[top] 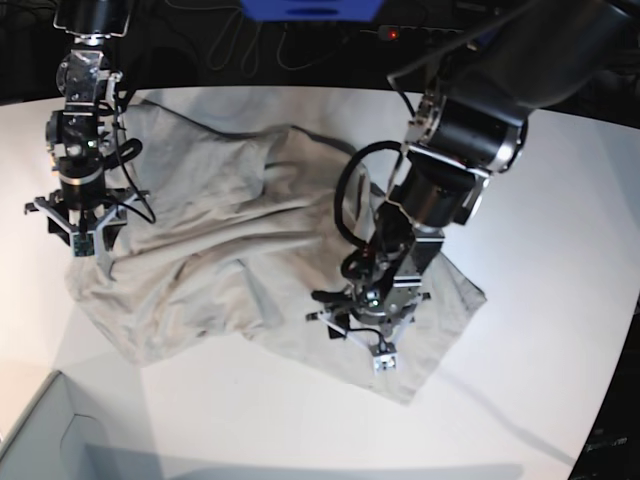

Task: Layout the t-shirt on the table in an organized manner, then fold the t-shirt properly
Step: 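Release and regrasp the shirt edge with the left gripper, pulling it outward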

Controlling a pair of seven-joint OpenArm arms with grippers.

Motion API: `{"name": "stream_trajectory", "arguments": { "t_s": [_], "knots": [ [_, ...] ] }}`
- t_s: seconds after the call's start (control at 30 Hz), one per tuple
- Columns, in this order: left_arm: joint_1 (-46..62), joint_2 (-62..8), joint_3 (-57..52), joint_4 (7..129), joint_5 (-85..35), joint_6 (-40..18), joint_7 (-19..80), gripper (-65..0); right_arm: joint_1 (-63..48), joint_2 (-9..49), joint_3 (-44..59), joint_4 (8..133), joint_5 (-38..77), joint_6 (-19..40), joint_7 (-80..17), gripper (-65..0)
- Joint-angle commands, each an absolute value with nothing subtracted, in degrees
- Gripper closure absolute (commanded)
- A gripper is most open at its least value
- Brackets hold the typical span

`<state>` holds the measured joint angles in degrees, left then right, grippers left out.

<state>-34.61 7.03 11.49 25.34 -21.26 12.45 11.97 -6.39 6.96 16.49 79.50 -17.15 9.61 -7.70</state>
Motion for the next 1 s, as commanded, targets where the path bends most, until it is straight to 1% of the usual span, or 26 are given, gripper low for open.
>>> {"name": "stream_trajectory", "arguments": {
  "t_s": [0.0,0.13,0.17,0.2,0.23,0.27,0.3,0.33,0.4,0.43,0.47,0.57,0.63,0.8,0.87,0.97],
  "knots": [
    [-36.35,7.25,11.56,26.07,-20.97,12.44,10.77,-33.2,-5.76,7.69,16.66,80.48,-17.01,9.36,-6.29,-29.4],
    [-35.65,6.81,11.56,25.98,-20.97,12.44,11.03,-32.7,-5.49,7.69,16.66,80.31,-17.01,9.36,-6.29,-29.4],
    [-34.95,6.46,11.56,26.07,-20.97,12.44,10.95,-31.5,-5.41,7.69,16.75,80.22,-17.01,9.36,-6.29,-29.4],
    [-34.59,6.02,11.56,26.33,-20.97,12.44,10.86,-28.8,-5.41,7.69,16.75,80.22,-17.01,9.36,-6.29,-29.4],
    [-34.33,5.76,11.47,26.51,-21.32,12.44,10.86,-24.1,-5.41,7.69,16.75,80.22,-17.01,9.36,-6.29,-29.4],
    [-34.33,5.76,11.3,26.51,-21.41,12.44,10.77,-17.9,-5.32,7.69,16.75,80.04,-17.01,9.36,-6.29,-29.4],
    [-34.33,5.67,11.21,26.51,-21.49,12.44,10.77,-10.1,-5.32,7.69,16.75,79.96,-17.01,9.36,-6.29,-29.4],
    [-34.42,5.67,11.03,26.51,-21.49,12.7,10.77,-0.7,-5.32,7.69,16.75,79.6,-17.01,9.36,-6.29,-29.4],
    [-34.51,5.67,11.03,26.51,-21.58,12.79,10.86,0.0,-5.23,7.69,16.66,78.99,-17.01,9.36,-6.29,-29.4],
    [-34.51,5.67,11.03,26.59,-21.58,12.79,10.86,-1.9,-5.23,7.69,16.66,78.81,-17.01,9.36,-6.29,-29.4],
    [-34.51,5.67,11.03,26.68,-21.58,12.79,10.86,-0.4,-5.23,7.69,16.75,78.64,-17.01,9.36,-6.29,-29.4],
    [-33.98,5.58,10.86,30.81,-21.76,12.79,11.12,-0.1,-5.23,7.69,16.75,77.23,-17.01,9.36,-6.2,-29.4],
    [-30.29,4.35,9.27,38.64,-23.16,12.79,11.3,0.0,-5.14,7.78,16.66,76.09,-17.01,9.36,-5.93,-29.4],
    [-18.86,0.57,5.58,65.36,-28.0,12.88,14.64,0.0,-2.77,7.96,16.66,71.6,-17.01,9.36,-5.85,-29.4],
    [-14.73,-1.01,2.77,74.15,-29.05,12.88,16.22,0.0,-1.89,7.96,16.66,69.67,-17.01,9.36,-5.85,-29.4],
    [-6.64,-3.03,-4.79,85.93,-31.34,12.88,18.07,0.0,-0.92,8.57,16.66,68.0,-17.01,9.36,-5.93,-29.4]
  ]
}}
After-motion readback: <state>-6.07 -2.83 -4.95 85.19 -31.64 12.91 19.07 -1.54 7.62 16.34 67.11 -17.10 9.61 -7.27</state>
